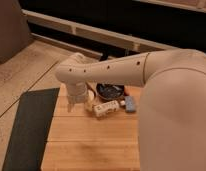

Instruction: Drag the pepper across the table

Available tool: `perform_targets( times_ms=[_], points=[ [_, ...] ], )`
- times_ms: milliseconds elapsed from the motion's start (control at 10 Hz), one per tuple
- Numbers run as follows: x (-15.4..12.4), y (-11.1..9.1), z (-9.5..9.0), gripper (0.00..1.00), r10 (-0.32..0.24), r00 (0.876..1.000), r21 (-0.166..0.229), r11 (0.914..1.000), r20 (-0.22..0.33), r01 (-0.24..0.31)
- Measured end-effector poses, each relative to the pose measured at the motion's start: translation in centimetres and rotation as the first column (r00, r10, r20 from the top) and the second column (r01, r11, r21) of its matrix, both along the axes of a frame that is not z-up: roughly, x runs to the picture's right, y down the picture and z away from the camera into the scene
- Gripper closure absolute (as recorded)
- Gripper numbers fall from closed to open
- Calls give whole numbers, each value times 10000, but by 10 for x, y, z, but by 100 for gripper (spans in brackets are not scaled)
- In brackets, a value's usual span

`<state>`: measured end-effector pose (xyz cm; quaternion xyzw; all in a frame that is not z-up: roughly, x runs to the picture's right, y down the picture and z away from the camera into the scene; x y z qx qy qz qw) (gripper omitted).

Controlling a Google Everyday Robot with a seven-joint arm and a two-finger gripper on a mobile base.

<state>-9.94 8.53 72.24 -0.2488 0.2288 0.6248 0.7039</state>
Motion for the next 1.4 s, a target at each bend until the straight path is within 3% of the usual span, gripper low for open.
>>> perform_targets(
  times_ms=[100, 300, 500, 700, 1100, 1400],
  points=[
    [9, -20, 16, 35, -287, 9996, 354, 9990, -23, 287],
    [36, -80, 45, 35, -675, 9975, 1520, 9859, -226, 702],
    [53, -118, 50, 35, -877, 9957, 2243, 9701, -299, 922],
    [75, -134, 51, 35, -770, 9966, 2453, 9660, -306, 822],
    [71, -133, 51, 35, -788, 9966, 2448, 9661, -221, 818],
    [128, -115, 83, 35, -468, 9943, 1921, 9792, -960, 646]
  ],
)
